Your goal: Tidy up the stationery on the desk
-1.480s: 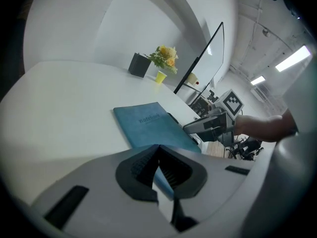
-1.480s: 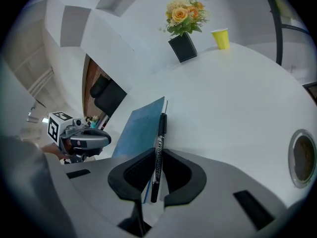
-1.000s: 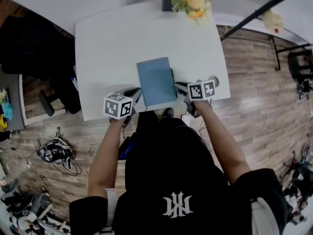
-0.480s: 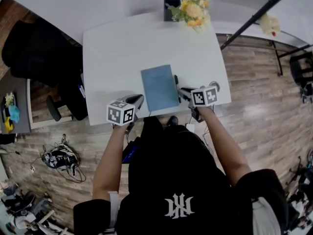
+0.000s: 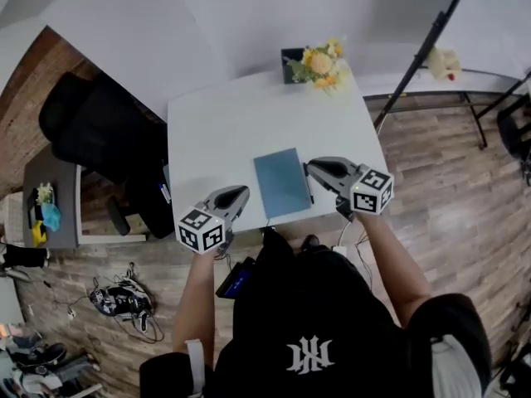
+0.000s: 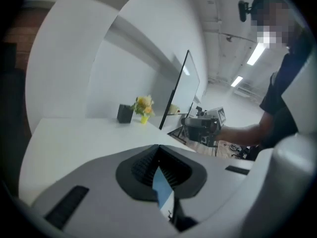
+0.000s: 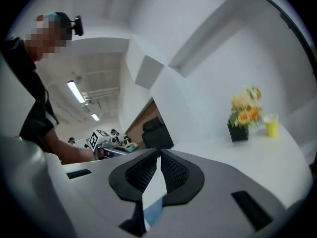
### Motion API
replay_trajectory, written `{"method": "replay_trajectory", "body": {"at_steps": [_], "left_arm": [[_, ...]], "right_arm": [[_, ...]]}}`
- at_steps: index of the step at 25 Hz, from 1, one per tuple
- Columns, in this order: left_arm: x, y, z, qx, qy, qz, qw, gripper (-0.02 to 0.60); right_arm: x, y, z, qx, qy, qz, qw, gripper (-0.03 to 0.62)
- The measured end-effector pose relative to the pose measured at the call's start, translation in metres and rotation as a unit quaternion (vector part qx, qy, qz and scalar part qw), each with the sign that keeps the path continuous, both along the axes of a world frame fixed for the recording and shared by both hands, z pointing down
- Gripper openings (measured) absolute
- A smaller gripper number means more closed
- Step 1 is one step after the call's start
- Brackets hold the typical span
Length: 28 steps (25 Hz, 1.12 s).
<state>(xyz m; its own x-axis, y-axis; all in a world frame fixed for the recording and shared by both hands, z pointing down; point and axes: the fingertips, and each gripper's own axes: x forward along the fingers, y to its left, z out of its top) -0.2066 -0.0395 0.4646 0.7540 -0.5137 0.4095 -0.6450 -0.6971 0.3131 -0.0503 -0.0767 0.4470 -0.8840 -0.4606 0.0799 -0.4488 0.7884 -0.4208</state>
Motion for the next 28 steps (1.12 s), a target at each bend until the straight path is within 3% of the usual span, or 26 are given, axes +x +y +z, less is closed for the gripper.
{"method": "replay_trajectory", "body": {"at_steps": [2, 5, 7, 10, 17, 23, 28], "left_arm": [[0.002, 0.006, -0.054, 0.061, 0.036, 0.011, 0.9974, 0.003], [0.007, 0.027, -0.122, 0.132, 0.089, 0.026, 0.9870, 0.003], [0.010, 0.043, -0.155, 0.167, 0.115, 0.033, 0.9786, 0.003], [0.015, 0.068, -0.183, 0.197, 0.125, 0.050, 0.9710, 0.003], [0.028, 0.116, -0.180, 0.186, 0.127, 0.098, 0.9693, 0.003], [0.034, 0.168, -0.151, 0.140, 0.135, 0.152, 0.9692, 0.003], [0.027, 0.217, -0.132, 0.117, 0.137, 0.180, 0.9669, 0.003]], "right_arm": [[0.006, 0.007, -0.050, 0.067, -0.016, -0.004, 0.998, 0.051], [0.017, 0.025, -0.107, 0.134, -0.042, 0.001, 0.990, 0.049], [0.027, 0.041, -0.132, 0.158, -0.060, 0.010, 0.986, 0.049], [0.039, 0.069, -0.152, 0.175, -0.075, 0.025, 0.981, 0.049], [0.021, 0.126, -0.149, 0.167, -0.061, 0.019, 0.984, 0.049], [-0.029, 0.187, -0.148, 0.143, -0.073, -0.042, 0.986, 0.049], [-0.071, 0.227, -0.140, 0.126, -0.053, -0.072, 0.988, 0.049]]}}
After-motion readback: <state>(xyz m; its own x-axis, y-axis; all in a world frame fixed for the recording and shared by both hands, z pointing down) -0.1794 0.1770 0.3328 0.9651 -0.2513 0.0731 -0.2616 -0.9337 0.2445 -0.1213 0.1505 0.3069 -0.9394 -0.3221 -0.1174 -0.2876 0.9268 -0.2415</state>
